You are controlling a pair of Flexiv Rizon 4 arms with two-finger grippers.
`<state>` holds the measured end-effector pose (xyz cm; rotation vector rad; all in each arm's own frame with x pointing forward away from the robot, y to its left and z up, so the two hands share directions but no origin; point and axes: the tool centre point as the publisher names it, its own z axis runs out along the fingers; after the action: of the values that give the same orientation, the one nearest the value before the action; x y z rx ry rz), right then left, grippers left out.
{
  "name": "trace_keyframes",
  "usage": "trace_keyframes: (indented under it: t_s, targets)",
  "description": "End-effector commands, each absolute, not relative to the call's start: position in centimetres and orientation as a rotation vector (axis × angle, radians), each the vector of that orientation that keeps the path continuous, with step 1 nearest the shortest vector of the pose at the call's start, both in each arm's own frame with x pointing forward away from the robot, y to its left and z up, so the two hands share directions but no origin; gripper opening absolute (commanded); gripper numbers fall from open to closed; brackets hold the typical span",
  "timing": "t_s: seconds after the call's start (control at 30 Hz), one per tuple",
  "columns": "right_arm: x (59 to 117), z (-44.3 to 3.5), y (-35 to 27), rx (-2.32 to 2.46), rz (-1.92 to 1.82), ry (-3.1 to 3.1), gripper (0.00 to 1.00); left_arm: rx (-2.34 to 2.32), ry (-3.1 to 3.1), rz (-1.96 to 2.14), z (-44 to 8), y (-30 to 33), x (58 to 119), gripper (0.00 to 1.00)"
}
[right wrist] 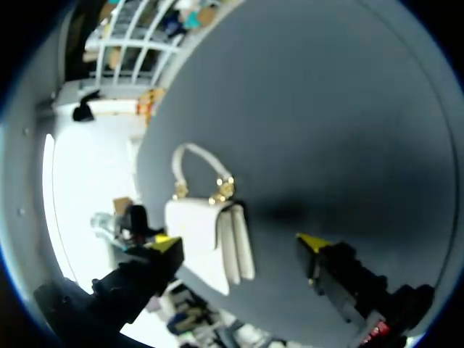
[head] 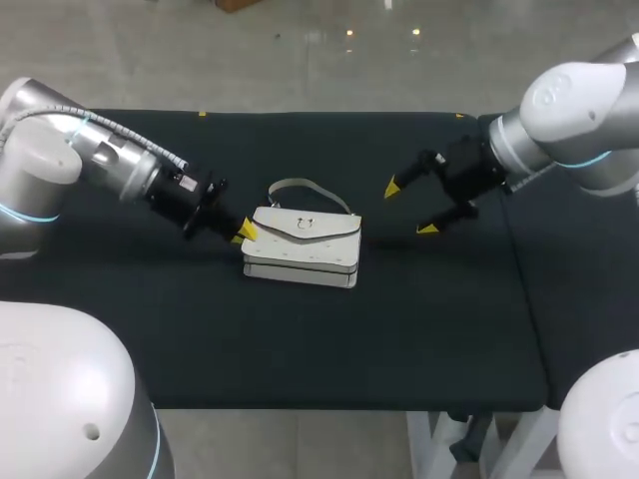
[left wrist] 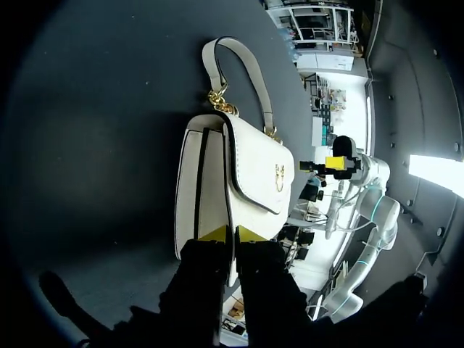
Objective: Pick up the bag, open it, inspect its contents, close it, and place it on the opposite side
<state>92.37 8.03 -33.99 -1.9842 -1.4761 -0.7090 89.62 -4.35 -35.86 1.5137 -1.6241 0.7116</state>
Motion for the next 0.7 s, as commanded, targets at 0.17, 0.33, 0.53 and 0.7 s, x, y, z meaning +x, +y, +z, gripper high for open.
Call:
trace_keyframes:
  t_s: [0.17,0.33,0.53,0.7]
  targets:
    - [92.7,-33.8,7.8,-1.992,-0.709,-1.516,1.0,1.513,-1.623,0.713,-36.0,-4.3,89.6,0.0]
    - [94.2,-33.4,4.8,-1.992,-0.715,-1.606,1.0,1.454,-1.702,0.729,-35.7,-2.1,91.4,0.0]
    - [95.8,-32.7,0.5,-2.018,-0.693,-1.738,1.0,1.381,-1.79,0.723,-35.4,1.0,93.1,0.0]
    - [97.3,-31.9,-2.7,-2.091,-0.681,-1.848,1.0,1.365,-1.822,0.715,-35.7,4.2,95.5,0.0]
